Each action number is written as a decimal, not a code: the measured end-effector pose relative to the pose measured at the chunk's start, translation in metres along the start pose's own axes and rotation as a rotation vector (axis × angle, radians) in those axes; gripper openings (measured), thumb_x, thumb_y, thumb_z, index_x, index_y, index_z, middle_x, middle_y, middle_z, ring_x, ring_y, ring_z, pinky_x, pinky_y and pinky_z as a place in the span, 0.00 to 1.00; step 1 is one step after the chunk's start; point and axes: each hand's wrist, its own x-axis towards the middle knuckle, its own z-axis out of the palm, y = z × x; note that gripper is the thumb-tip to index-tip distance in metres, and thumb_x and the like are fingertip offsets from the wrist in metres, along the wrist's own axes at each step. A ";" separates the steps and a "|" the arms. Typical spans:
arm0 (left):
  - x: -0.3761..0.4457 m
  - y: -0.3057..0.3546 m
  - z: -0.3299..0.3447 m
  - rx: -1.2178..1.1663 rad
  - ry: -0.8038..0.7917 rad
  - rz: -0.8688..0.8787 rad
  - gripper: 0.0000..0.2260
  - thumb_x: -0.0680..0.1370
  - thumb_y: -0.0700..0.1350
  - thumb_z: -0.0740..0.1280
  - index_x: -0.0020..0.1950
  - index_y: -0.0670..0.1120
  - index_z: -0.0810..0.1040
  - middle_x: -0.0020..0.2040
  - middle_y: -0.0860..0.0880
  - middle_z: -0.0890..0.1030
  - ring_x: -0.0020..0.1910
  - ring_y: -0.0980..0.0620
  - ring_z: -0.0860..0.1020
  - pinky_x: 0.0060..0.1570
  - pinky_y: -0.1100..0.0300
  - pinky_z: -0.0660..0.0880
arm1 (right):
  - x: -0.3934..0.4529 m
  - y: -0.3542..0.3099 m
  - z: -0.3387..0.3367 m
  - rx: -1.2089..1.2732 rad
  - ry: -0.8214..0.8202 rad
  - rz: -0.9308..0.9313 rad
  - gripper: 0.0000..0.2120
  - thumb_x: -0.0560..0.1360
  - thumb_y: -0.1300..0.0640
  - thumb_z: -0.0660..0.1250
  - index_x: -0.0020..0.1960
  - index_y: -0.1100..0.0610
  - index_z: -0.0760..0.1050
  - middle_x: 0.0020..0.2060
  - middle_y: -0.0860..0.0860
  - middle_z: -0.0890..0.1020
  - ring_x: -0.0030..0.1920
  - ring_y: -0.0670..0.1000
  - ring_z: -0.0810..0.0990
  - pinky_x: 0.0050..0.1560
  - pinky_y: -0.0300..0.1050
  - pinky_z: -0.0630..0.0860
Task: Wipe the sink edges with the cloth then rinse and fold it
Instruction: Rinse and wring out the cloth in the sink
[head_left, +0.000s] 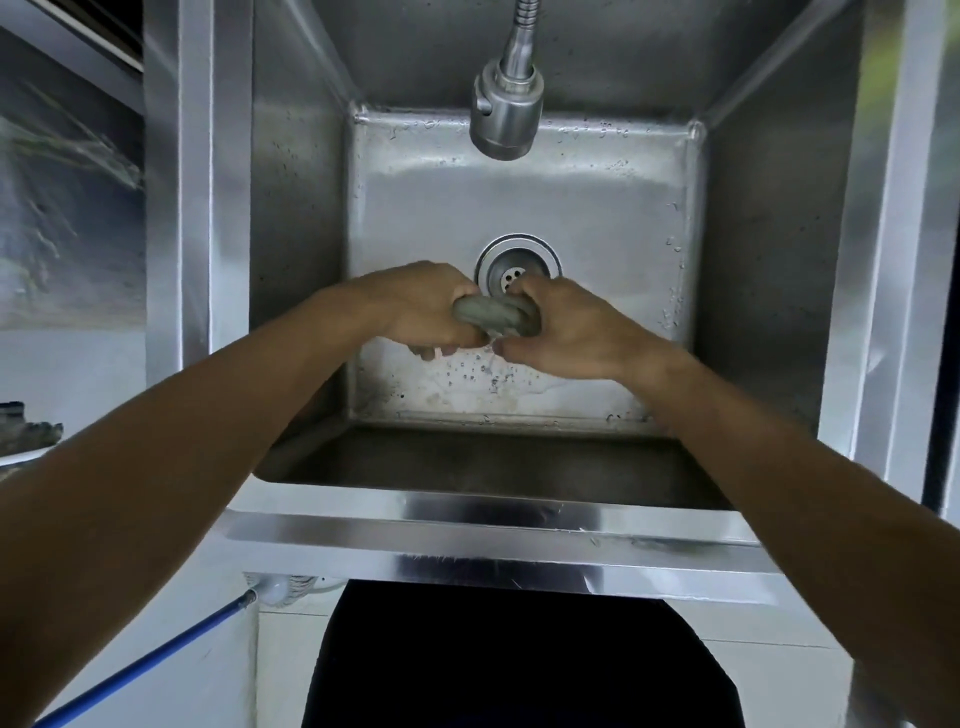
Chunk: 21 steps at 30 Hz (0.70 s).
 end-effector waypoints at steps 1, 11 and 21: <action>-0.003 0.002 0.000 0.193 0.108 0.081 0.06 0.76 0.52 0.73 0.42 0.57 0.77 0.34 0.55 0.81 0.40 0.49 0.84 0.31 0.62 0.72 | -0.003 -0.001 -0.010 0.120 -0.087 0.050 0.20 0.67 0.34 0.72 0.52 0.46 0.76 0.44 0.46 0.81 0.43 0.45 0.81 0.42 0.45 0.75; -0.018 0.032 0.002 0.836 0.883 0.726 0.04 0.72 0.35 0.72 0.45 0.42 0.79 0.38 0.44 0.78 0.37 0.42 0.77 0.35 0.52 0.75 | 0.000 -0.003 -0.050 0.776 -1.042 0.101 0.19 0.67 0.41 0.81 0.43 0.54 0.79 0.36 0.52 0.81 0.32 0.50 0.81 0.32 0.41 0.77; 0.002 0.039 0.016 0.227 0.247 -0.103 0.10 0.72 0.51 0.70 0.35 0.48 0.75 0.32 0.51 0.75 0.34 0.49 0.77 0.28 0.61 0.65 | 0.014 -0.022 -0.020 -0.565 0.018 -0.090 0.05 0.72 0.50 0.66 0.42 0.50 0.74 0.30 0.44 0.70 0.33 0.53 0.72 0.33 0.43 0.61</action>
